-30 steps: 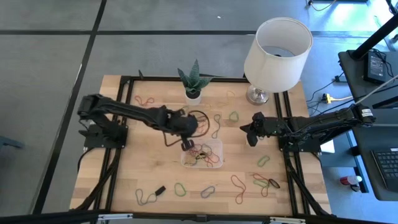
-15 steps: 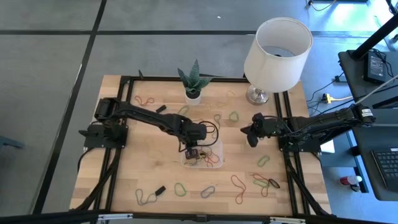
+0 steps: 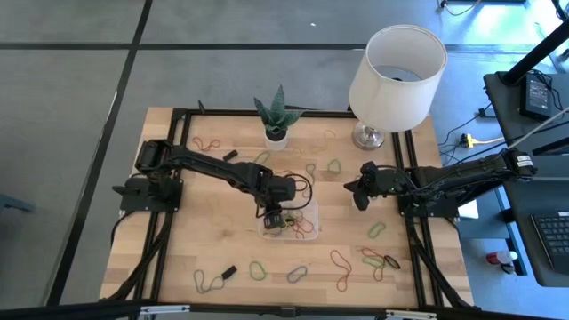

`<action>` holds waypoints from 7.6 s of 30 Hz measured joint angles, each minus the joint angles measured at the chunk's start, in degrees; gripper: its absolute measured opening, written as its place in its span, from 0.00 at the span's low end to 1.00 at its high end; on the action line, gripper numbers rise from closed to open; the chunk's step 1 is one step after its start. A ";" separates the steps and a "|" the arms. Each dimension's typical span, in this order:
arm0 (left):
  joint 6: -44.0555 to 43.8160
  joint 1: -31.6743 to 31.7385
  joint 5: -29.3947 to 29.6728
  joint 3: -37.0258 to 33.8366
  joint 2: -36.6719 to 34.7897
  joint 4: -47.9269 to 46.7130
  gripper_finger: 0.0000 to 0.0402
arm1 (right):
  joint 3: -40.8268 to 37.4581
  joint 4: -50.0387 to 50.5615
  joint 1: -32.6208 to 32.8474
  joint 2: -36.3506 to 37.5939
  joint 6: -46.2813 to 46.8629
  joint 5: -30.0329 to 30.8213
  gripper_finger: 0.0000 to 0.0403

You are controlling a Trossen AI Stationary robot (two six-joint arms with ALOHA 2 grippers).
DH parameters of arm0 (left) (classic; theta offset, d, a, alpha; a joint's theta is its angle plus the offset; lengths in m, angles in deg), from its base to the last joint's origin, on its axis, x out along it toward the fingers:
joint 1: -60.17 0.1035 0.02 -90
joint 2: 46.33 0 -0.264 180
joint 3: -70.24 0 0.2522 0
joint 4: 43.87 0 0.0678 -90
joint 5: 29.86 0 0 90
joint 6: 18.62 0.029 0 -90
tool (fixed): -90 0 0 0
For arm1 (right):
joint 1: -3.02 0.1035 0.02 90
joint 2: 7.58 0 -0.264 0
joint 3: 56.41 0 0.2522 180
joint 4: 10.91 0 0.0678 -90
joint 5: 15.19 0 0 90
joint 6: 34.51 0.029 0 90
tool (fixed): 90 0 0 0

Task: Pick and place rubber bands into bin
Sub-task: Put the blue rubber band into the transparent bin

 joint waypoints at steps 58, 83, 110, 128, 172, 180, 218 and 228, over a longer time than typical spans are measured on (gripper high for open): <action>0.65 2.84 14.47 -44.24 -63.75 13.68 0.00 | 7.45 11.09 -0.04 -4.32 -0.20 3.50 0.01; -0.40 2.84 14.05 -49.20 -64.59 22.72 0.00 | 19.87 37.84 -9.80 -29.02 2.93 3.51 0.39; -2.92 2.84 12.57 -49.18 -64.59 22.68 0.00 | 20.18 31.35 -17.16 -40.90 3.00 -2.92 0.09; -0.70 2.84 9.96 -49.14 -64.59 22.68 0.01 | 28.04 44.13 -3.44 -31.48 17.71 5.80 0.00; 0.04 2.86 10.19 -49.14 -64.59 22.68 0.00 | 21.22 27.86 -8.63 -39.58 19.51 3.29 0.01; 0.06 2.90 10.20 -49.14 -64.57 22.65 0.00 | 21.62 28.12 -8.68 -39.54 21.05 4.69 0.11; 0.21 2.90 10.19 -49.14 -64.57 22.66 0.00 | 30.40 30.75 -6.10 -39.54 14.50 4.66 0.01; 0.23 2.90 10.21 -49.14 -64.57 22.65 0.00 | 36.36 38.78 -6.08 -39.43 11.35 7.58 0.01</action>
